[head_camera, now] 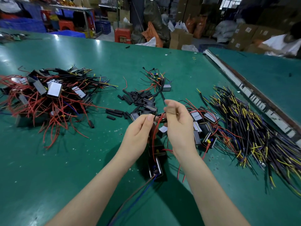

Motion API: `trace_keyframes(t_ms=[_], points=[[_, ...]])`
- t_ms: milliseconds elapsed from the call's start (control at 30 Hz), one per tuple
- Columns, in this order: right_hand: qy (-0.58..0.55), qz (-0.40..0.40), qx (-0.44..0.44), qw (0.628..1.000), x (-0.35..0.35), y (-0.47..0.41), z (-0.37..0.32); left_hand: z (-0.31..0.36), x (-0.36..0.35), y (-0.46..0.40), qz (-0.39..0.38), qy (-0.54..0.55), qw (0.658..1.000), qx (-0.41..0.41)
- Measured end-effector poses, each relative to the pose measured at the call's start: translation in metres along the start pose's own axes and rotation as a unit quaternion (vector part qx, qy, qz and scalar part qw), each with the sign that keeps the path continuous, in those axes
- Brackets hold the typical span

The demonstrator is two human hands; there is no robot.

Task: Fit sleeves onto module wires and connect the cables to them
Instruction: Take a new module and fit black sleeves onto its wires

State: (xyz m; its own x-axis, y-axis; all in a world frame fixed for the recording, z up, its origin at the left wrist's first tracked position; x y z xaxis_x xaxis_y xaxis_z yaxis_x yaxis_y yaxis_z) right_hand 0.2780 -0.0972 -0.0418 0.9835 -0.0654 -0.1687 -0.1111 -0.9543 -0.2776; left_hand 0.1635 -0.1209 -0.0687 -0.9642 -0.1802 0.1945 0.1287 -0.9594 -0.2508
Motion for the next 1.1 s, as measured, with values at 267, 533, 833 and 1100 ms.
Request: trace_keyframes(t_ms=[267,533,833,1100], points=[[0.16,-0.122,0.081,0.976,-0.007,0.003,-0.001,-0.005,0.004,-0.003,0.035,-0.056,0.997,-0.047],[0.091,-0.07,0.036,0.993,0.0,0.0,0.001,-0.002,0.003,0.0,0.037,-0.137,0.985,-0.095],[0.197,-0.045,0.214,0.956,-0.004,0.007,-0.006,0.013,0.009,0.006,0.09,-0.236,0.947,-0.2],[0.046,-0.066,0.011,0.997,-0.002,0.001,0.001,-0.001,0.012,-0.001,0.068,-0.09,0.992,-0.048]])
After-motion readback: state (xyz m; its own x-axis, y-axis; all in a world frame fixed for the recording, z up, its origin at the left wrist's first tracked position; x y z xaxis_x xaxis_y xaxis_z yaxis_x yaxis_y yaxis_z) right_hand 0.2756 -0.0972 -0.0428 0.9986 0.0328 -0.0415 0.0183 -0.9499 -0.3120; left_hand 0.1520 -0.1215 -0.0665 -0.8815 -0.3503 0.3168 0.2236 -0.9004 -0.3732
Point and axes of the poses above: each hand's wrist, its own y-axis away from the middle knuckle, its own x-axis out of the back of the hand, z = x × y, the point moved 4 cm from there along -y, towards the middle knuckle, and after that the axes turned 9 degrees about -y, right-handed, at the moved point
